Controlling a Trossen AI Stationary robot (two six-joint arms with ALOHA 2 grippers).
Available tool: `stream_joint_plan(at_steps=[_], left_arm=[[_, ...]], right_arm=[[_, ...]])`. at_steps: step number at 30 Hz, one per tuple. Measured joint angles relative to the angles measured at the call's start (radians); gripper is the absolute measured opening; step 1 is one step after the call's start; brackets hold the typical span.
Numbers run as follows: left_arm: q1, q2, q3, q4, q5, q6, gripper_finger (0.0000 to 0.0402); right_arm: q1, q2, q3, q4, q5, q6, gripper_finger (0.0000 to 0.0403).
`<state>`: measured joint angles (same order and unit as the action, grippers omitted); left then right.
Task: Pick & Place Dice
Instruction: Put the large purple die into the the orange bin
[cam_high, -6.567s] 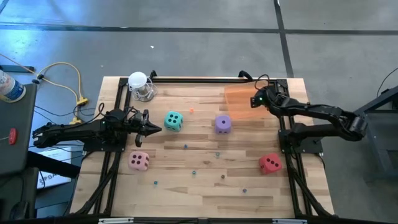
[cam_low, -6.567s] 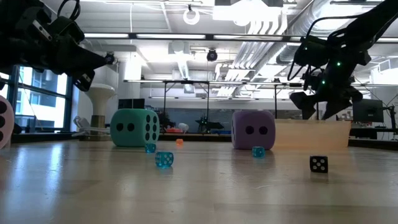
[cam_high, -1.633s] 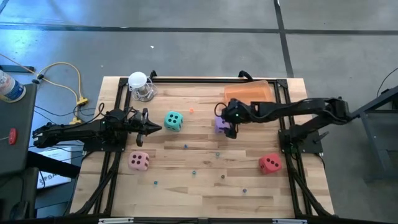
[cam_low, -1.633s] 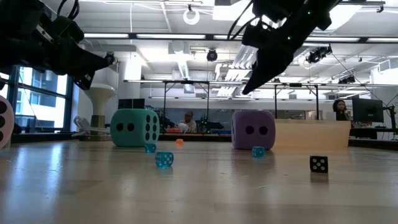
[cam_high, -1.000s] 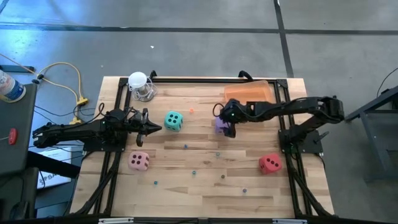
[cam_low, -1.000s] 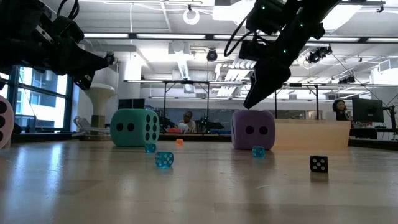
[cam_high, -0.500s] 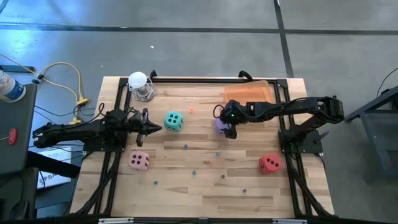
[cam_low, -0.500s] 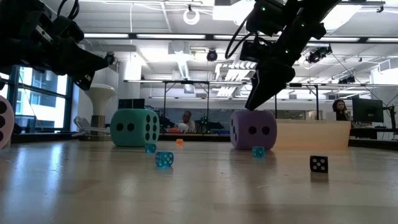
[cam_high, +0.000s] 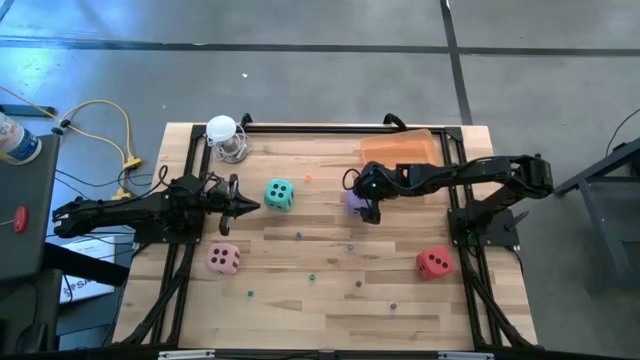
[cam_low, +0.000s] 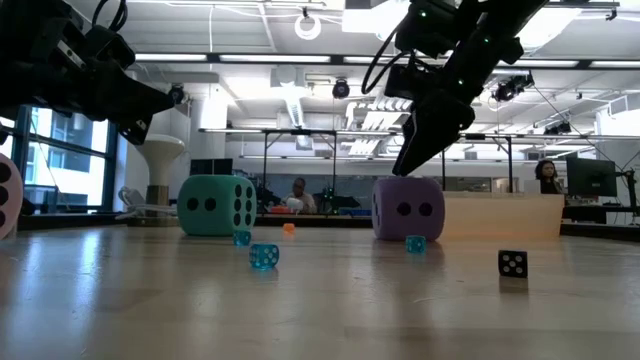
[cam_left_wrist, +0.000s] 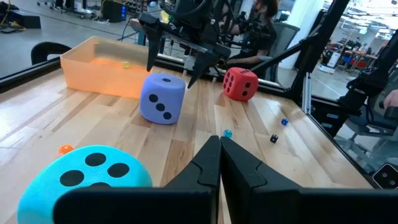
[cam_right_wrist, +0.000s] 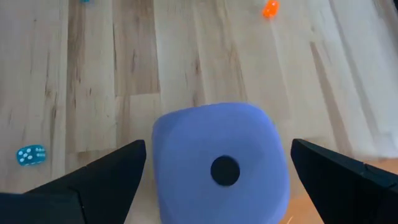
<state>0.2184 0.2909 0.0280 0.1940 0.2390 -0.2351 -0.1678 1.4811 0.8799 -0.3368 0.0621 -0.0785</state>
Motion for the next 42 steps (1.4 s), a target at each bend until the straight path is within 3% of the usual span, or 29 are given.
stream_joint_plan(at_steps=[20, 42], left_arm=[[0.0, 0.0, 0.0, -0.001, 0.0, -0.005, 0.0002], [0.0, 0.0, 0.0, -0.006, 0.0, -0.004, 0.0002]], right_arm=[[-0.015, 0.063, 0.003, 0.001, 0.024, 0.0, 0.0394], [0.012, 0.028, -0.001, 0.06, 0.063, -0.025, 0.0394]])
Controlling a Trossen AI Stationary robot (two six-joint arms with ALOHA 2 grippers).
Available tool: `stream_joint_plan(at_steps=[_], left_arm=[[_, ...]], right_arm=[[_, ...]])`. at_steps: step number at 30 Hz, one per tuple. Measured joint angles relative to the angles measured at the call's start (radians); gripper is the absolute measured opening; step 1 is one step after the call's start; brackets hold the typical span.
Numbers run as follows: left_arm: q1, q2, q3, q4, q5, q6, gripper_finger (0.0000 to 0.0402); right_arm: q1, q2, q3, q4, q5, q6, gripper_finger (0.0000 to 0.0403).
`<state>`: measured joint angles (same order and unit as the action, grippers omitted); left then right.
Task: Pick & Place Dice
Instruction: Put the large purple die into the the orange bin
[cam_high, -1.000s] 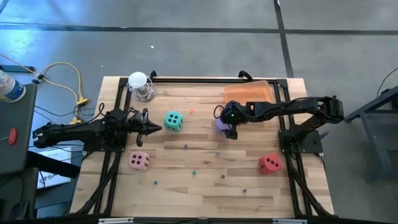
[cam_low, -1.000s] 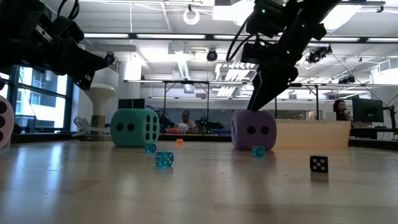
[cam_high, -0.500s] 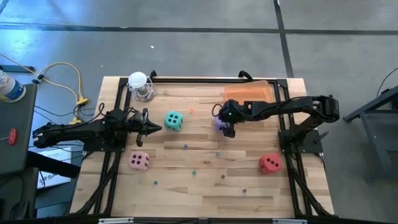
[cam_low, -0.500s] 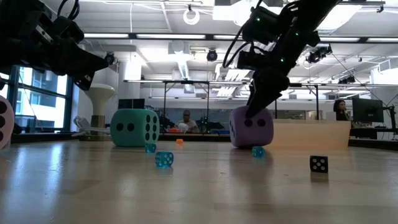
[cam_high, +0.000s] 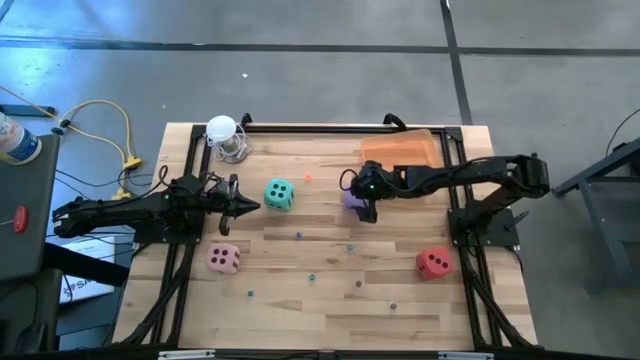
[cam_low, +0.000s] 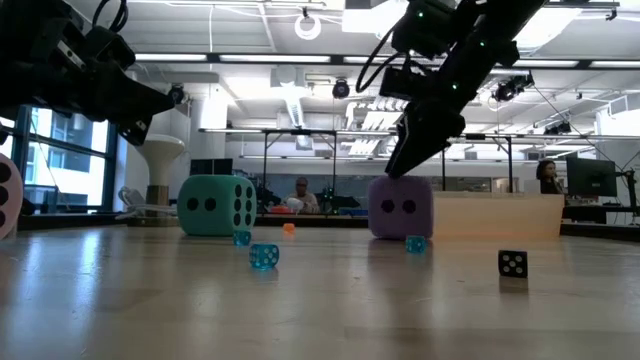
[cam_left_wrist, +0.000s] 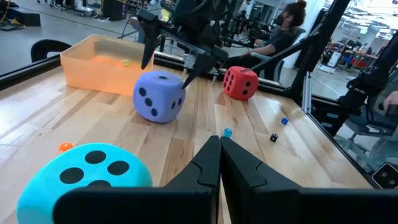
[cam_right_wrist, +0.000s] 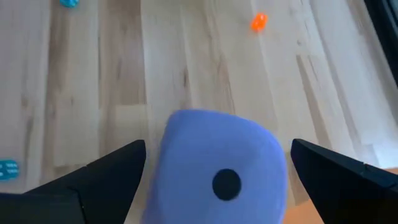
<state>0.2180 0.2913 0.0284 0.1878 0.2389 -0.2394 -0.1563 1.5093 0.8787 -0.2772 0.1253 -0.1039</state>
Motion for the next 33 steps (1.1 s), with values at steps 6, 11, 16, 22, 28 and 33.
stream_joint_plan(at_steps=[6, 11, 16, 22, 28, 33], left_arm=[[0.0, 0.0, 0.0, -0.001, 0.0, 0.0, 0.0002], [0.0, 0.0, 0.0, -0.003, 0.0, 0.0, 0.0002], [0.0, 0.0, 0.0, -0.003, 0.0, 0.0, 0.0002], [0.0, 0.0, 0.0, -0.005, 0.0, 0.0, 0.0002], [0.0, 0.0, 0.0, -0.011, 0.0, 0.0, 0.0002], [0.0, 0.0, 0.0, -0.024, 0.0, 0.002, 0.0002]], right_arm=[[-0.043, 0.0, 0.0, -0.028, -0.042, 0.064, 0.0394], [-0.053, 0.0, 0.0, -0.035, -0.079, 0.109, 0.0394], [-0.053, 0.007, 0.002, -0.041, -0.071, 0.144, 0.0394], [-0.053, 0.018, 0.003, -0.043, -0.064, 0.163, 0.0394], [-0.045, 0.019, 0.003, -0.054, -0.031, 0.21, 0.0394], [-0.033, 0.019, 0.003, -0.06, -0.015, 0.225, 0.0394]])
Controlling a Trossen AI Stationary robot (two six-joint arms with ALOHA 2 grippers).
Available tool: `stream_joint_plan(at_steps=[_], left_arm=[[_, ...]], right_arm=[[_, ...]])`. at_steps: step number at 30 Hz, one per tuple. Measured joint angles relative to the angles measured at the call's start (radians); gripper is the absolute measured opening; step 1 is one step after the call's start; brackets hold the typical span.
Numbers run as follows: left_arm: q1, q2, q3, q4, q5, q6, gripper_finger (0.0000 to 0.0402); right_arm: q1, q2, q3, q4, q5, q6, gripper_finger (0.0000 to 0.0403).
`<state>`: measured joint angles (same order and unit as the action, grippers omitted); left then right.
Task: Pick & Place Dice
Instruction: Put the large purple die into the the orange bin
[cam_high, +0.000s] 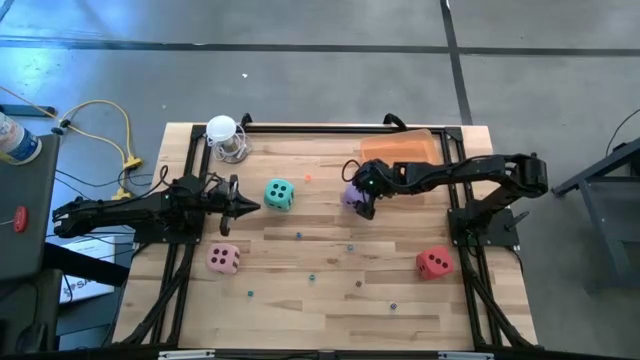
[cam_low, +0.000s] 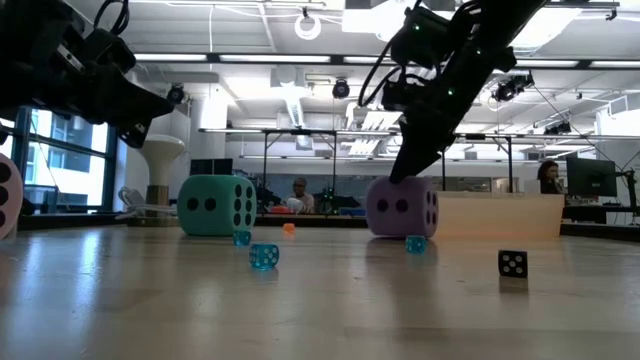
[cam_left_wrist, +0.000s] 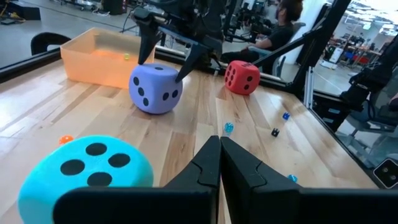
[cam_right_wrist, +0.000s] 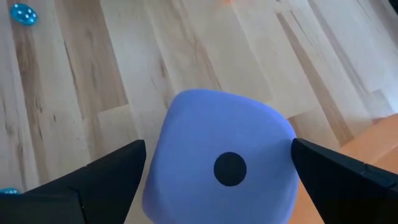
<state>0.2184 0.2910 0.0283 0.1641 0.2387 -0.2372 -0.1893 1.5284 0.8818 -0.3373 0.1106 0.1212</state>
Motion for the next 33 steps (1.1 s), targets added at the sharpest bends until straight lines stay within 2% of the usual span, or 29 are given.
stream_joint_plan(at_steps=[22, 33], left_arm=[[0.0, 0.0, 0.0, -0.006, 0.0, -0.007, 0.0002], [0.0, 0.0, 0.0, -0.007, 0.0, -0.007, 0.0002]], right_arm=[[0.019, 0.0, -0.002, 0.03, 0.0, 0.195, 0.0394], [0.013, 0.002, -0.002, 0.027, 0.047, 0.301, 0.0394]])
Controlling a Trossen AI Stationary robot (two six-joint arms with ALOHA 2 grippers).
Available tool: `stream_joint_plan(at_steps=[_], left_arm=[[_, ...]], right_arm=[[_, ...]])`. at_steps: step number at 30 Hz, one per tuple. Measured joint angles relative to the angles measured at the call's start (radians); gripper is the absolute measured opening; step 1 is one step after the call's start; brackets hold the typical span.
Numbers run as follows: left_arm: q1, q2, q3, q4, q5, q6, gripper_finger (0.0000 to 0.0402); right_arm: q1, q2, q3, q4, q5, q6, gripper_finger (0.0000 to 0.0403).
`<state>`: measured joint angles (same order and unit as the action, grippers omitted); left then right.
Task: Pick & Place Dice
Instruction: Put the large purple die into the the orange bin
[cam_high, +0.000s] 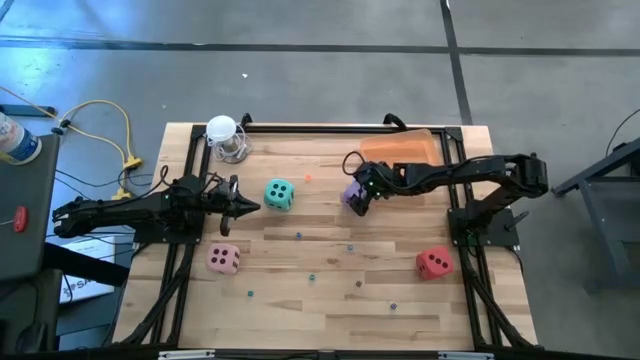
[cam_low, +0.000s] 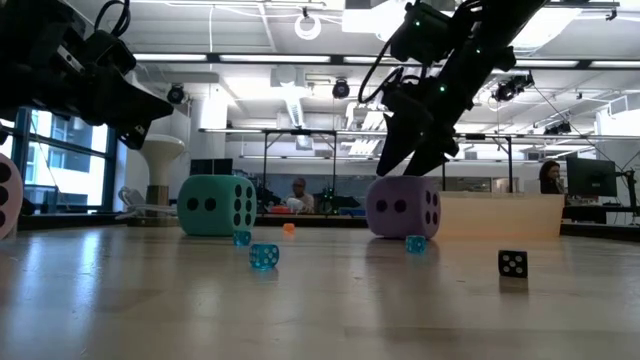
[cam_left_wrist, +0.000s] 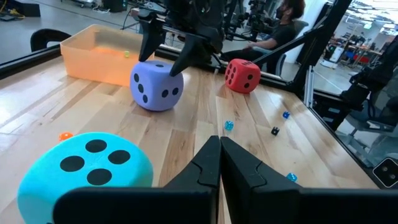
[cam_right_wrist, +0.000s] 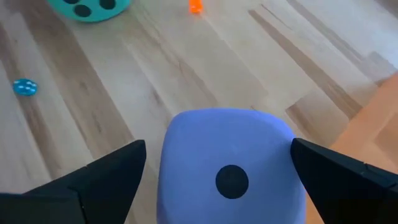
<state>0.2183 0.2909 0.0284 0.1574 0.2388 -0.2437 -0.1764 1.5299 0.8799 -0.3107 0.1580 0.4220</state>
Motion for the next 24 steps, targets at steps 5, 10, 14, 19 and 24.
stream_joint_plan(at_steps=[5, 10, 14, 19, 24], left_arm=[[0.0, 0.0, 0.0, 0.0, 0.0, 0.0, 0.0002], [0.0, 0.0, 0.0, 0.0, 0.0, 0.0, 0.0002], [0.0, 0.0, 0.0, 0.0, 0.0, 0.001, 0.0002], [0.0, 0.0, 0.0, 0.0, -0.001, 0.001, 0.0002], [0.0, 0.0, 0.0, 0.0, -0.001, 0.001, 0.0002]], right_arm=[[0.0, 0.001, -0.001, 0.008, 0.018, -0.021, 0.0394], [0.013, 0.002, -0.002, 0.043, 0.015, -0.065, 0.0394], [0.031, 0.002, -0.002, 0.064, 0.015, -0.097, 0.0394], [0.041, -0.02, -0.002, 0.073, 0.062, -0.097, 0.0394], [0.022, -0.048, -0.002, 0.056, 0.091, -0.025, 0.0394]])
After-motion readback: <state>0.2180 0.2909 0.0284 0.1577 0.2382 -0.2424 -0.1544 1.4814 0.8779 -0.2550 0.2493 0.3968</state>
